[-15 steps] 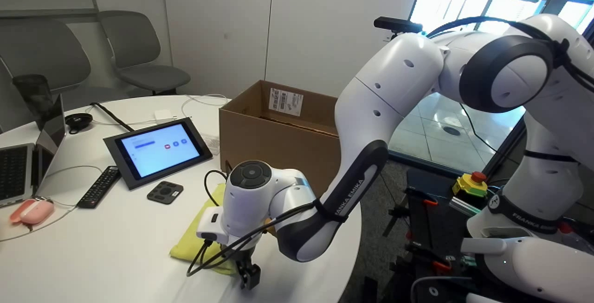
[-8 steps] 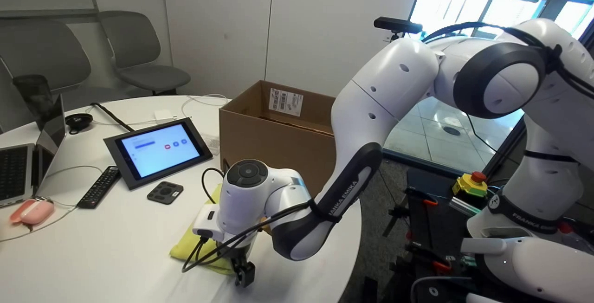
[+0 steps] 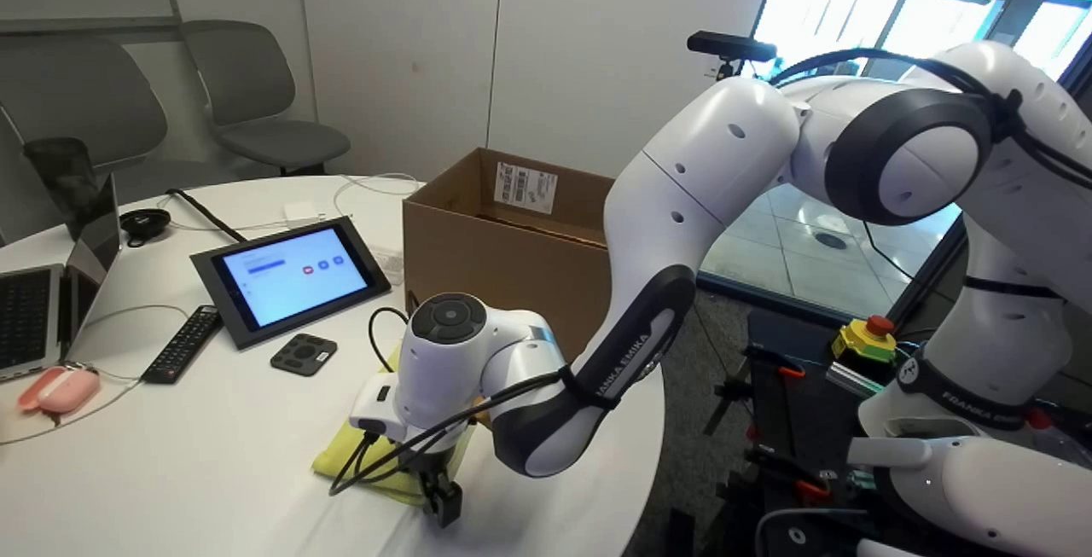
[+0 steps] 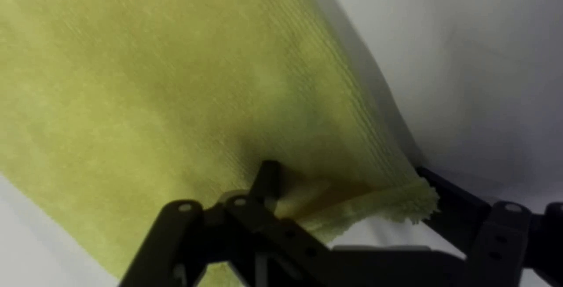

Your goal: Put the marker in the towel, fold it then put it in the box

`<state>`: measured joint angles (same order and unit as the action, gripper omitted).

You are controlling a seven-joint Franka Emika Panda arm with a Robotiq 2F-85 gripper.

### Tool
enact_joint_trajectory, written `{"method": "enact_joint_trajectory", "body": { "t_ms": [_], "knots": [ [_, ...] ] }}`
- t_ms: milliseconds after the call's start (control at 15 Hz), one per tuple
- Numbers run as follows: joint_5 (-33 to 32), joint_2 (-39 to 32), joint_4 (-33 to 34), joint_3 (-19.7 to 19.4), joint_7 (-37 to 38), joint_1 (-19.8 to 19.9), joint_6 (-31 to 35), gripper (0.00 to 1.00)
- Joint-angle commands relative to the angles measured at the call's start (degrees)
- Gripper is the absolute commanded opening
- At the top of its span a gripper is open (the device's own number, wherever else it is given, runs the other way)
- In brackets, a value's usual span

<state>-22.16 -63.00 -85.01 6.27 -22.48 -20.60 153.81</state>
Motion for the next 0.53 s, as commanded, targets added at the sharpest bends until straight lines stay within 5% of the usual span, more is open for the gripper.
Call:
{"method": "enact_joint_trajectory", "body": {
  "t_ms": [0, 267, 467],
  "knots": [
    [0.25, -0.65, 1.38, 0.26, 0.93, 0.82, -0.61, 0.42],
    [0.37, 0.9, 0.33, 0.22, 1.91, 1.21, -0.51, 0.12],
    [1.16, 1.98, -0.56, 0.28, 3.74, 1.49, -0.07, 0.04]
  ]
}}
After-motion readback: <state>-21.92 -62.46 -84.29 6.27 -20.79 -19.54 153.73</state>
